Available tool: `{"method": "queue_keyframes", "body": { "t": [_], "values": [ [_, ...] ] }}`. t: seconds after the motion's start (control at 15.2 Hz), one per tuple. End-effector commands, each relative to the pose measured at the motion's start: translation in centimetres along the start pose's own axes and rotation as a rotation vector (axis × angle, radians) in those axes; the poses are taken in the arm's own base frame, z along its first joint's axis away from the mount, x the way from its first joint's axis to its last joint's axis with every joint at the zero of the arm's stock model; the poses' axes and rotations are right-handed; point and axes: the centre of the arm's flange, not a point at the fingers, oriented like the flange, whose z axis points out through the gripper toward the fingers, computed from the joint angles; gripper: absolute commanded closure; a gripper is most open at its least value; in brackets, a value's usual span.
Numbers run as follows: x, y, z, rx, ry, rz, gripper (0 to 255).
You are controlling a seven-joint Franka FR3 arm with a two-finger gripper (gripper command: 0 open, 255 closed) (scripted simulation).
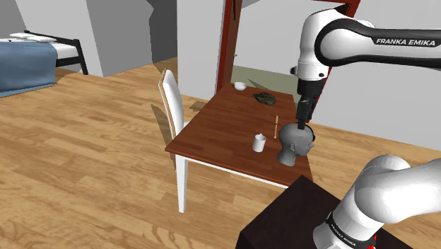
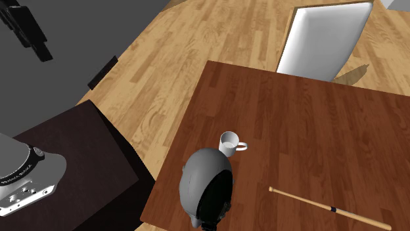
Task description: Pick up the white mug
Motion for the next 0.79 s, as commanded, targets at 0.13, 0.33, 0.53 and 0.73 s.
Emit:
{"method": "queue_keyframes", "body": {
  "t": [0.13, 0.33, 0.53, 0.73],
  "values": [
    [1.4, 1.4, 1.6, 0.001, 0.012, 0.012, 0],
    [3.5, 3.4, 4.1, 0.003, 0.029, 0.03, 0],
    [5.6, 5.5, 6.5, 0.005, 0.046, 0.048, 0],
    [7.7, 7.6, 8.9, 0.007, 0.064, 0.066, 0]
  ]
}}
